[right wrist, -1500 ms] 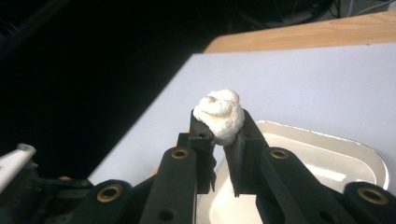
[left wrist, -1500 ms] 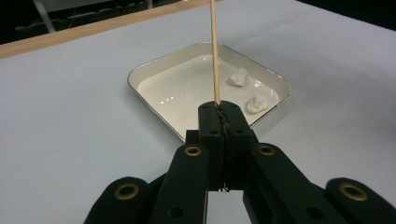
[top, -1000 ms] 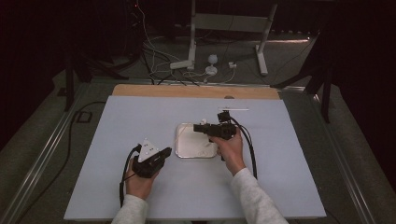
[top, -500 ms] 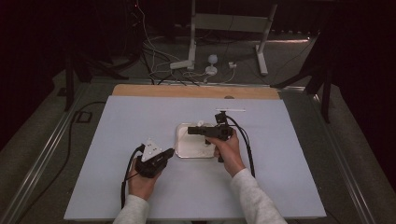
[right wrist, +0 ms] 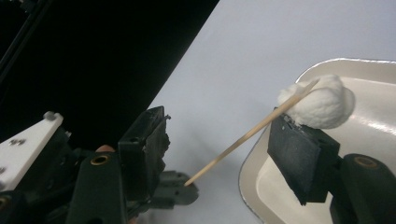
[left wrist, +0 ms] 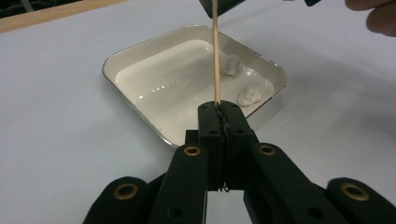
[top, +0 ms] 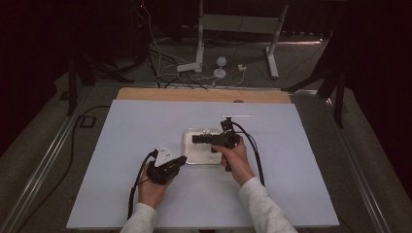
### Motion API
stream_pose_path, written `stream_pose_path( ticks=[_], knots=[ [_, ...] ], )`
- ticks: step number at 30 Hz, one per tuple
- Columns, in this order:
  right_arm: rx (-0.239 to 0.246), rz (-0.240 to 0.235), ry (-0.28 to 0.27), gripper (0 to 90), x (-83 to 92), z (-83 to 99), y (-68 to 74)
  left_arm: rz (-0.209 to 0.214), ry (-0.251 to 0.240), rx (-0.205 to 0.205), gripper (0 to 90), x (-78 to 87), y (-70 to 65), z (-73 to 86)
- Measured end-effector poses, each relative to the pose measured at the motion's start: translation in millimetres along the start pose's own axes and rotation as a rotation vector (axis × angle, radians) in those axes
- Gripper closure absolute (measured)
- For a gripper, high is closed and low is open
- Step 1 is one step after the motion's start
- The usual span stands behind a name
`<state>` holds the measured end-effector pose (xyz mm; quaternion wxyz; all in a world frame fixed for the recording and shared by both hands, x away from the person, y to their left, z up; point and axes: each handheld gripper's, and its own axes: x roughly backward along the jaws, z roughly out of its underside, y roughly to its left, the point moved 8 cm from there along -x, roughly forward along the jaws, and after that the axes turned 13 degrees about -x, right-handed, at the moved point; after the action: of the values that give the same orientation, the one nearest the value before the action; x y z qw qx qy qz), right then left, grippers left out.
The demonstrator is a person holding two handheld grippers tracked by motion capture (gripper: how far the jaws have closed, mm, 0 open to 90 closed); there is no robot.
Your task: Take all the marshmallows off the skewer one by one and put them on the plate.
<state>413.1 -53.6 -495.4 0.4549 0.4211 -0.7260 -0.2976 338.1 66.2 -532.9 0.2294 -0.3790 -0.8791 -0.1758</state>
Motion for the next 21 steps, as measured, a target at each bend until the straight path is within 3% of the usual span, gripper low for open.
stream_pose_path(
  ticks=[12, 15, 21],
  knots=[
    [0.041, -0.029, 0.037, 37.0, 5.5, 5.7, 7.1, -0.020, 0.005, 0.019, 89.6, 1.0, 5.0, 0.8],
    [0.060, -0.038, 0.012, 35.3, 10.8, 3.2, 9.1, -0.027, -0.004, 0.028, 89.6, 2.3, 6.7, 0.1],
    [0.154, 0.017, -0.039, 28.8, 22.5, 2.0, 9.4, -0.037, -0.023, 0.059, 89.5, 6.5, 9.6, -2.8]
  ],
)
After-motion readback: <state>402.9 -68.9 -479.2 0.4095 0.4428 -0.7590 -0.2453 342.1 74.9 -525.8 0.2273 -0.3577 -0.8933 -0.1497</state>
